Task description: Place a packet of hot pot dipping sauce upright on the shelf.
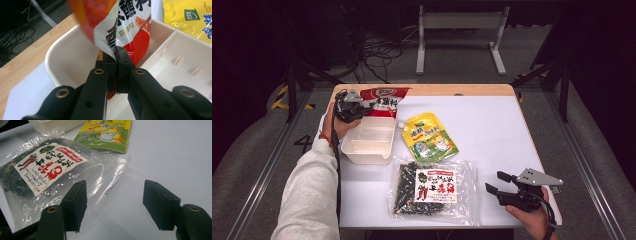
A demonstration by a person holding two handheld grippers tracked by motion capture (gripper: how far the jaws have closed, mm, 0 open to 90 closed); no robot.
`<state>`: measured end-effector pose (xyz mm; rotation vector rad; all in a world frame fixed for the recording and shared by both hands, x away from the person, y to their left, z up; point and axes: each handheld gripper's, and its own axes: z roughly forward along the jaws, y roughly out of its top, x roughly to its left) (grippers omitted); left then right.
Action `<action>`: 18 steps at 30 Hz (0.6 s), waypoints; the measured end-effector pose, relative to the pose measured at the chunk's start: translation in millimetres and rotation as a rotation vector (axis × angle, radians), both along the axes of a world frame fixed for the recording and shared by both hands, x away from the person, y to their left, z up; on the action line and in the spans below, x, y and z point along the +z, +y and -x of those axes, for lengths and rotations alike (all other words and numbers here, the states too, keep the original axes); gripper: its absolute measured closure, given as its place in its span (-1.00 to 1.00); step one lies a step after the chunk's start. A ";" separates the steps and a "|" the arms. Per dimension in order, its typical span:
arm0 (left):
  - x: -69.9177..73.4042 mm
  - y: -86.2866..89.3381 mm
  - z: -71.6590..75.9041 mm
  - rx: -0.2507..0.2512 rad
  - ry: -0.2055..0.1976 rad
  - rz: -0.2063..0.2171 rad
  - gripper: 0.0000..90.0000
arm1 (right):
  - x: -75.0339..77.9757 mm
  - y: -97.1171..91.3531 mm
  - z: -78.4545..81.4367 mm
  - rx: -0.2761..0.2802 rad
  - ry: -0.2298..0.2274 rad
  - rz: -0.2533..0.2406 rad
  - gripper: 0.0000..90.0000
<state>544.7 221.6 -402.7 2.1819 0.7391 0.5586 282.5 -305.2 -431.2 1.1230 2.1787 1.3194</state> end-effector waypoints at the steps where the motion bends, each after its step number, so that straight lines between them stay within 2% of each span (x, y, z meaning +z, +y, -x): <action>1: 0.6 1.0 0.6 0.010 -0.006 0.017 0.90 | -0.2 0.0 -0.2 0.001 0.002 0.002 -0.20; 2: 3.2 3.1 2.6 0.038 -0.019 0.053 0.81 | -0.2 0.0 -0.4 0.002 0.001 0.004 -0.20; 5: 5.3 3.5 4.4 0.032 -0.026 0.058 0.82 | 0.9 -0.5 -0.1 0.003 -0.006 0.005 -0.20; 7: 8.1 4.7 6.9 0.025 -0.032 0.099 0.76 | 2.1 -1.9 0.7 -0.001 -0.007 -0.004 -0.20; 10: 13.1 6.4 10.3 0.032 -0.055 0.117 0.76 | 2.3 -3.2 0.9 -0.004 -0.005 -0.008 -0.20; 13: 16.6 8.1 13.1 0.021 -0.061 0.125 0.82 | 2.2 -3.5 0.7 -0.006 -0.005 -0.006 -0.21; 16: 16.9 8.4 14.2 0.012 -0.050 0.114 0.97 | 2.6 -3.5 0.7 -0.008 -0.006 -0.009 -0.21; 18: 15.9 6.9 14.4 -0.004 -0.042 0.092 1.00 | 2.8 -2.7 0.8 -0.008 -0.006 -0.011 -0.21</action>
